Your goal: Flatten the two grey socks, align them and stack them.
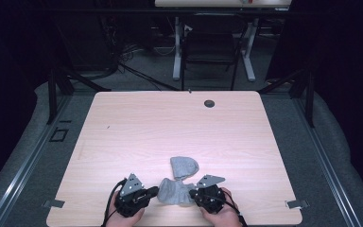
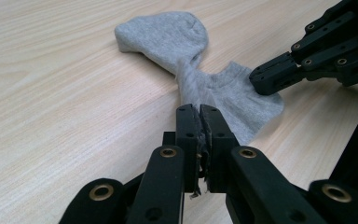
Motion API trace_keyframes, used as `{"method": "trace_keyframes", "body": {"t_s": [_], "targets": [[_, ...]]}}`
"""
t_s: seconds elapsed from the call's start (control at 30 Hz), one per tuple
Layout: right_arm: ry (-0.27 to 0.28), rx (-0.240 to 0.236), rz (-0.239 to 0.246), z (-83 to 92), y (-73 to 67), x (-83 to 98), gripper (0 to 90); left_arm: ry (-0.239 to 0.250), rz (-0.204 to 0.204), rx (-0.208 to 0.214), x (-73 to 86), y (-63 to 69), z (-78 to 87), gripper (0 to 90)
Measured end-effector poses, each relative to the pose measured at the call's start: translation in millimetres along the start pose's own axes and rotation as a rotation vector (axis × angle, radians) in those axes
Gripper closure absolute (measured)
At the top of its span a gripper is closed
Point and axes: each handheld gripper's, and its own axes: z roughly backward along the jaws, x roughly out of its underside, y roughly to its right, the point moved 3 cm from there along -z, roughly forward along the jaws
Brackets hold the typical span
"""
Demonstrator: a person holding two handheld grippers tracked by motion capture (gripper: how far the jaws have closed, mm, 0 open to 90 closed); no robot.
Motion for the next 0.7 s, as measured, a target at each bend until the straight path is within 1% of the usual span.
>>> {"method": "trace_keyframes", "body": {"t_s": [0.03,0.07,0.1,0.13,0.2,0.23,0.27,0.3,0.37,0.4,0.43,0.47,0.53,0.6,0.7], "targets": [[-0.001,0.0,0.005,0.1,0.1,0.0,87.6,0.007,0.009,0.005,-1.1,0.1,0.5,85.8],[-0.001,0.001,0.006,0.1,0.1,0.0,87.5,0.013,-0.003,-0.006,-2.7,-0.2,1.3,85.1],[0.0,0.001,0.005,0.0,-0.1,-0.1,87.3,0.013,-0.004,-0.013,-3.2,-0.1,1.8,84.2],[0.0,0.001,0.005,0.0,-0.1,-0.1,87.1,0.023,-0.009,-0.02,-4.4,-0.6,2.4,83.9],[0.0,-0.001,0.006,0.1,-0.2,-0.1,86.3,0.023,-0.014,-0.021,-5.2,-3.2,1.2,82.7],[-0.002,-0.003,0.005,0.2,-0.3,-0.2,85.8,0.022,-0.008,-0.014,-4.9,-3.8,-0.2,81.8],[0.0,-0.004,0.007,0.2,-0.1,-0.4,85.1,0.018,-0.013,-0.009,-3.9,-5.4,-3.4,81.3],[-0.005,-0.005,0.011,1.2,-0.1,-0.9,84.4,0.01,-0.009,-0.004,-2.4,-6.1,-6.2,80.7],[0.015,-0.002,0.018,2.1,-0.3,-2.3,84.2,-0.008,-0.017,-0.006,0.5,-8.4,-12.1,80.6],[0.023,0.004,0.033,3.2,0.0,-4.0,84.1,-0.014,-0.015,-0.006,1.5,-9.0,-14.3,80.6],[0.038,0.011,0.034,2.9,0.0,-5.0,84.0,-0.02,-0.016,-0.008,2.8,-10.5,-17.0,80.5],[0.037,0.019,0.043,3.4,0.8,-6.5,83.8,-0.032,-0.011,-0.004,4.4,-11.7,-20.1,80.5],[0.055,0.012,0.046,1.5,2.2,-8.9,82.4,-0.045,-0.014,0.001,6.6,-12.7,-25.2,80.2],[0.063,0.006,0.057,-1.5,3.4,-9.8,81.3,-0.061,-0.02,0.001,8.7,-13.4,-29.0,79.5],[0.053,0.015,0.065,-3.6,4.6,-9.0,81.0,-0.081,-0.025,-0.003,11.7,-14.4,-33.5,78.7]]}}
